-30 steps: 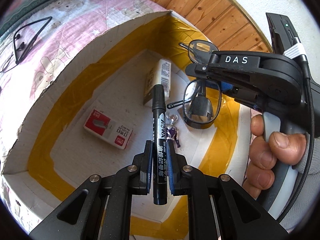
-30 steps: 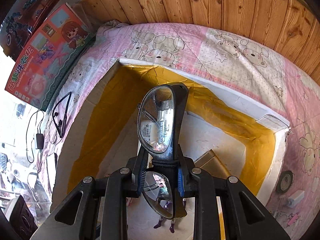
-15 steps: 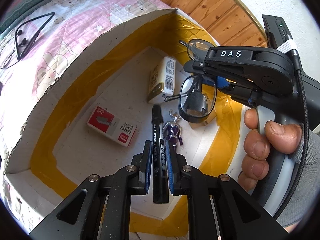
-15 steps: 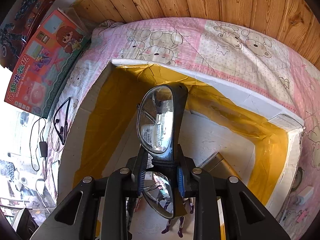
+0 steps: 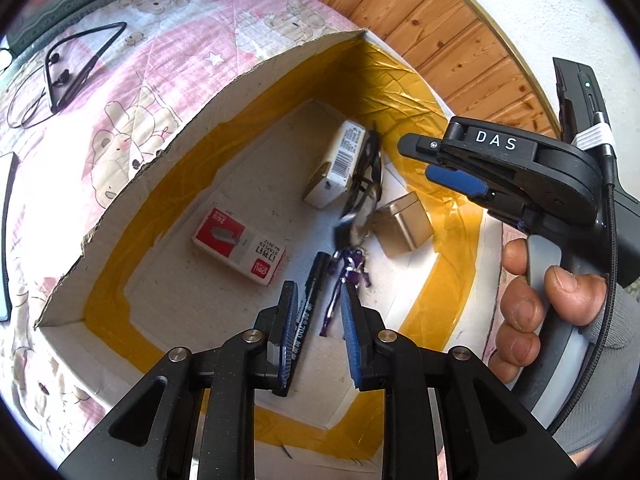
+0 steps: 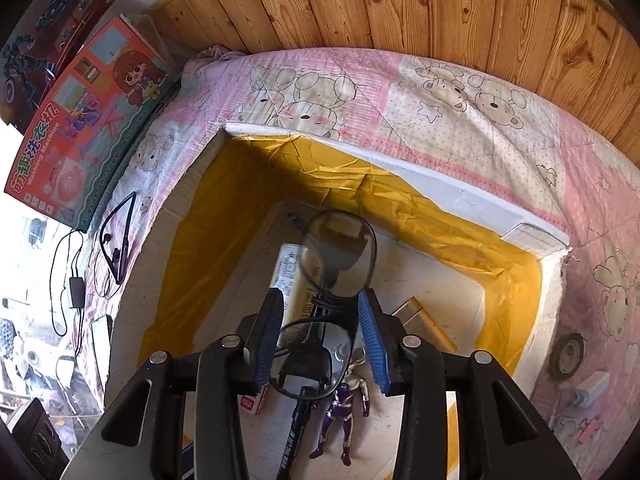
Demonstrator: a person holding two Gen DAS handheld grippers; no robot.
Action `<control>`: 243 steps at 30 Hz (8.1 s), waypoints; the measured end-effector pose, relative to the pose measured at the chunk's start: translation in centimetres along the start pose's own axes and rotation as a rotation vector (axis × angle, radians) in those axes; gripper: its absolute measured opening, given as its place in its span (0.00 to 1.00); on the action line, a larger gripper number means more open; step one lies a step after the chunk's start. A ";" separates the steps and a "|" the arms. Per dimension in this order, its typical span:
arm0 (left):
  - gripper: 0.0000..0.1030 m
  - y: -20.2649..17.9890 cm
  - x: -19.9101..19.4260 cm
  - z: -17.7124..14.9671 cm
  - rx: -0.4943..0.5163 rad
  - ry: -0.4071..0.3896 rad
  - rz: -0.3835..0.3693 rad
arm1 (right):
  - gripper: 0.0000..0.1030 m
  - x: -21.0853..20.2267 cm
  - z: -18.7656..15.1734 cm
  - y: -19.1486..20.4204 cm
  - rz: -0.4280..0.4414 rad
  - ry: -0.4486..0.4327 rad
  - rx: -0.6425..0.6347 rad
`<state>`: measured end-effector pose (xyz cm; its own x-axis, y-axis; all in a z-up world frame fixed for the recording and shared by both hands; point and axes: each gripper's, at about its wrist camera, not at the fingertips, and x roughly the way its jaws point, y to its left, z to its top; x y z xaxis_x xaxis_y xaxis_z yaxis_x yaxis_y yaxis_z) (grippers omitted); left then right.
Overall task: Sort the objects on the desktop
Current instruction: 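Open the left tool to drop the marker while the right tool drops the glasses, then withdraw both tools from the box toward the remaining items, then move the left tool to the white glue stick while the right tool approaches the pink binder clip, then close the left tool on the glue stick while the right tool grasps the binder clip, then lift the glue stick with the left tool while the right tool lifts the binder clip, then carry the glue stick over the box with the left tool while the right tool carries the clip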
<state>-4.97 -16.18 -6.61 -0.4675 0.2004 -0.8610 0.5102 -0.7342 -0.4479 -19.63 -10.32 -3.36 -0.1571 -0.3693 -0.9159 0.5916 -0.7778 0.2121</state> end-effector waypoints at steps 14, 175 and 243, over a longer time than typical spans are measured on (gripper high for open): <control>0.23 -0.6 -2.3 -1.1 0.024 -0.056 0.029 | 0.47 -3.8 -3.0 0.4 0.013 0.007 -0.082; 0.17 -16.5 -1.0 -13.3 0.558 -0.129 -0.045 | 0.37 -16.5 -23.5 -16.7 0.011 -0.274 -0.020; 0.18 -6.3 -7.0 -8.3 0.403 -0.273 -0.133 | 0.37 -18.7 -21.9 -1.2 0.005 -0.424 -0.245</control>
<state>1.14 -7.58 0.21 -0.7089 0.1715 -0.6842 0.1393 -0.9168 -0.3742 -0.08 8.60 6.07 -0.4324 -0.5867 -0.6847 0.7538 -0.6519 0.0825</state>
